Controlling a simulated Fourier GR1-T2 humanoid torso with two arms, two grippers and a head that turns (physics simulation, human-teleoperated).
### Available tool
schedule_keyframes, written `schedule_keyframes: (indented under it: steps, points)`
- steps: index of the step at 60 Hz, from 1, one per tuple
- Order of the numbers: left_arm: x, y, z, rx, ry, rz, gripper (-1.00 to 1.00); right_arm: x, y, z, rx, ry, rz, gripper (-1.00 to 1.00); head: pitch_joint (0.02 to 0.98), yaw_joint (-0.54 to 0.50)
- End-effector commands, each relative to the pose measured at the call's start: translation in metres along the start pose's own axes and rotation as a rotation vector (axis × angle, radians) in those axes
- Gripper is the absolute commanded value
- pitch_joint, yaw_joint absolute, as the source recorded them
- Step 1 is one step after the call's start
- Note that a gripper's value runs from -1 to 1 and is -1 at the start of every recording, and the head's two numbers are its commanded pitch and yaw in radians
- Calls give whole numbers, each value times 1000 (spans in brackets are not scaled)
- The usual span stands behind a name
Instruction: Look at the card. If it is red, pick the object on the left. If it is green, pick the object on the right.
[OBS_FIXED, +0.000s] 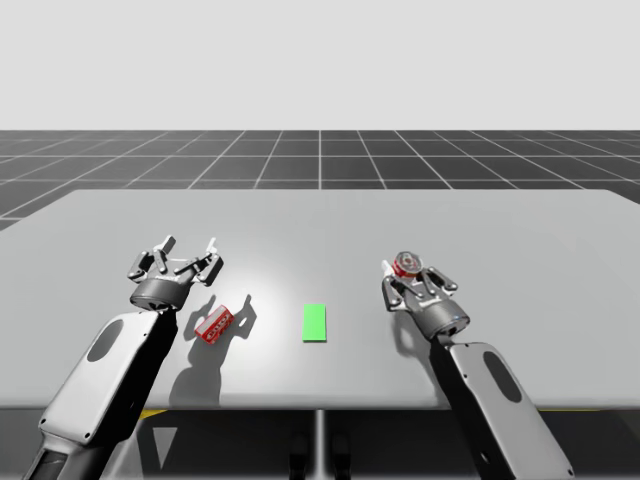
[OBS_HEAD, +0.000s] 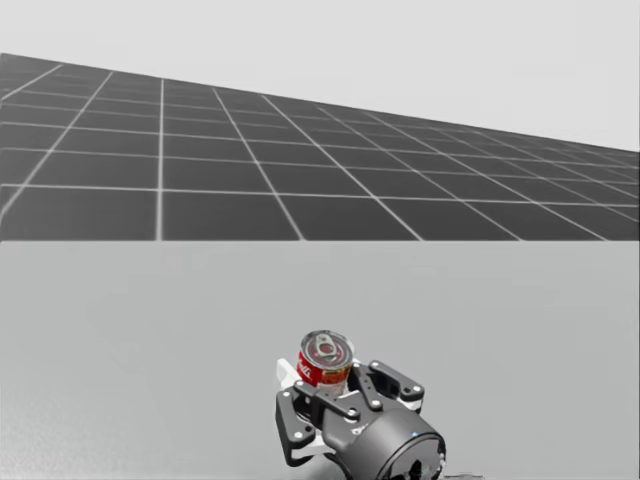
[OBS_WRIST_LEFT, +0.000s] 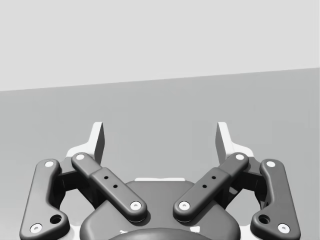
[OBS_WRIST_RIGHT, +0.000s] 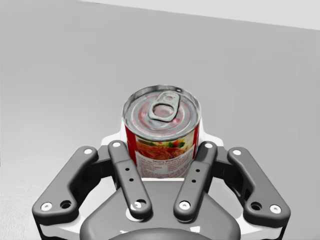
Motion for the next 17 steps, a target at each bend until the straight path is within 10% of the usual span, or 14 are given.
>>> schedule_keyframes:
  steps: [1, 17]
  points:
    - [0, 1, 0, 1, 0, 0, -1000, 60, -15, -7, -110, -139, 19, 1000, 454, -331]
    - [0, 2, 0, 9, -2, -3, -1000, 130, -20, 13, -137, -317, 47, 1000, 461, -335]
